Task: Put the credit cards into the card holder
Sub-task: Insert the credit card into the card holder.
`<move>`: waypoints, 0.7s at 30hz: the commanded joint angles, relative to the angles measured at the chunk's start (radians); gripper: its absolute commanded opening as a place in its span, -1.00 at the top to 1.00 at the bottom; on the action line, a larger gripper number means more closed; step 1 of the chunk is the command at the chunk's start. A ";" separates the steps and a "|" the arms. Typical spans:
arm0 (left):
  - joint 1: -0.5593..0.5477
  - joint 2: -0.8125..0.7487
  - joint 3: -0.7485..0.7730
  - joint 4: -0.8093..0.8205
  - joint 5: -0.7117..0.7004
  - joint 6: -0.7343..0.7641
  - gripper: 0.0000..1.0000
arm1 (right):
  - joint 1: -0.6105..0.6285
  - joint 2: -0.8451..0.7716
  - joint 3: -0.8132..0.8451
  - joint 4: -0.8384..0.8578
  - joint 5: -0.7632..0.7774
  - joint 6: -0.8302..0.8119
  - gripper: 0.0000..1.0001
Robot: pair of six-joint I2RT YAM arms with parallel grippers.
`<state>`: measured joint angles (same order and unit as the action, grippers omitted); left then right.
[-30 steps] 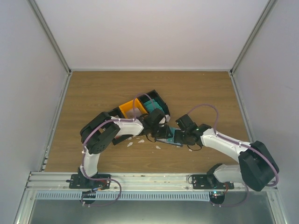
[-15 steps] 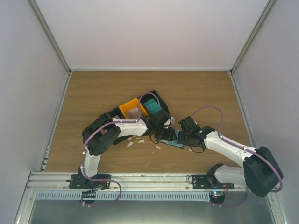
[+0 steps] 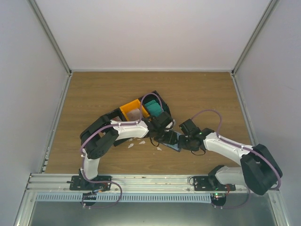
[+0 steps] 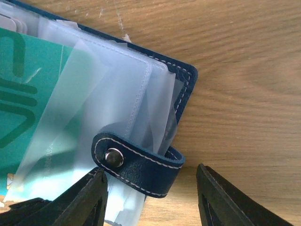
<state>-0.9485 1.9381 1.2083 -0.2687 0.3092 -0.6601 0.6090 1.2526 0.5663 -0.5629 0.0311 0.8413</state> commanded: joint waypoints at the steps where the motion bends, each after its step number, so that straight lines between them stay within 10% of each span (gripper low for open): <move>1: -0.011 -0.039 0.014 -0.035 -0.042 0.026 -0.28 | -0.009 0.025 -0.018 0.053 -0.028 -0.017 -0.05; 21: -0.015 -0.061 0.056 -0.137 -0.181 0.063 -0.28 | -0.020 0.036 -0.023 0.070 -0.027 -0.030 0.04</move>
<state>-0.9588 1.8626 1.2152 -0.3874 0.2096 -0.6273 0.5980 1.2774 0.5617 -0.5072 0.0132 0.8196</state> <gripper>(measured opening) 0.641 0.483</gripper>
